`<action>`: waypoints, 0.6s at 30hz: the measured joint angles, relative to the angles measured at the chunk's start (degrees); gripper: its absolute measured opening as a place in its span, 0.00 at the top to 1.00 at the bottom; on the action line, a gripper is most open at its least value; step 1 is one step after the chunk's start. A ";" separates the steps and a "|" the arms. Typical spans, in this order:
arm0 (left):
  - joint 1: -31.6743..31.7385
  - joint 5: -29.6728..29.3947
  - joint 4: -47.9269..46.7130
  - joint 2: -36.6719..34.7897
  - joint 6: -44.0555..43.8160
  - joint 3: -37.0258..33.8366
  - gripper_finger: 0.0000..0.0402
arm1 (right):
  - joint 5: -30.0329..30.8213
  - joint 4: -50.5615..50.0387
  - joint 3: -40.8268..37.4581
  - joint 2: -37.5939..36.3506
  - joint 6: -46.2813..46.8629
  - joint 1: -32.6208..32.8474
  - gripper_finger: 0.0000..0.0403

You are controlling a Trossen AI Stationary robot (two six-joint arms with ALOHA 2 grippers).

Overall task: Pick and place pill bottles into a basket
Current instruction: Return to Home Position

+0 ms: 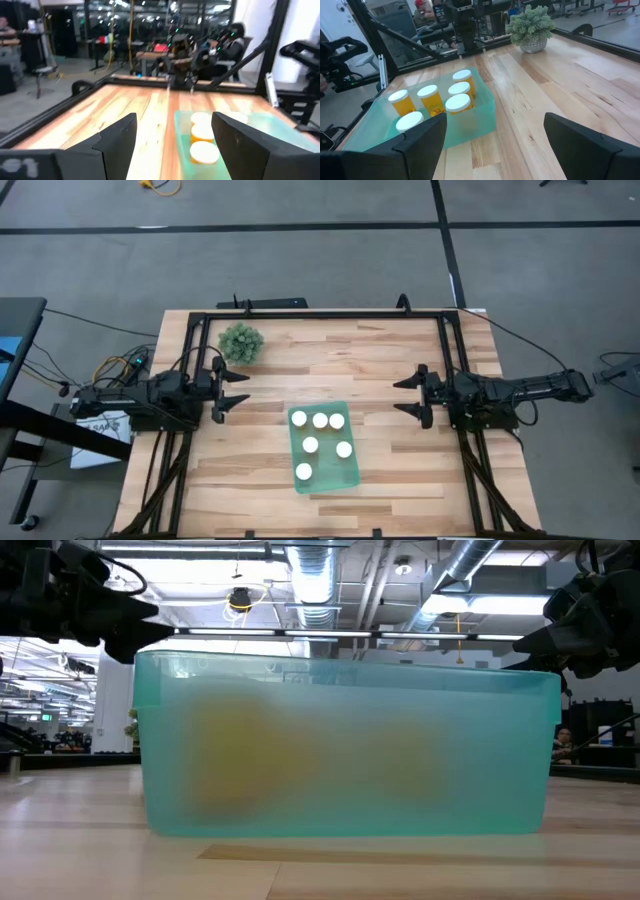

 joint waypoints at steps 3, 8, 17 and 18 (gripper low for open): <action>0.00 -1.08 -0.75 0.04 0.07 0.16 0.38 | 0.00 0.00 0.00 0.00 0.01 -0.02 0.19; 0.00 -4.77 -0.73 0.15 0.00 0.28 0.38 | 0.00 0.00 0.00 -0.01 0.01 0.00 0.19; 0.00 -4.84 -0.85 0.15 -0.04 0.31 0.38 | 0.00 0.00 0.00 -0.02 -0.01 0.00 0.19; 0.00 -4.84 -0.87 0.15 -0.56 0.31 0.38 | 0.00 0.00 0.00 -0.01 -0.01 -0.02 0.19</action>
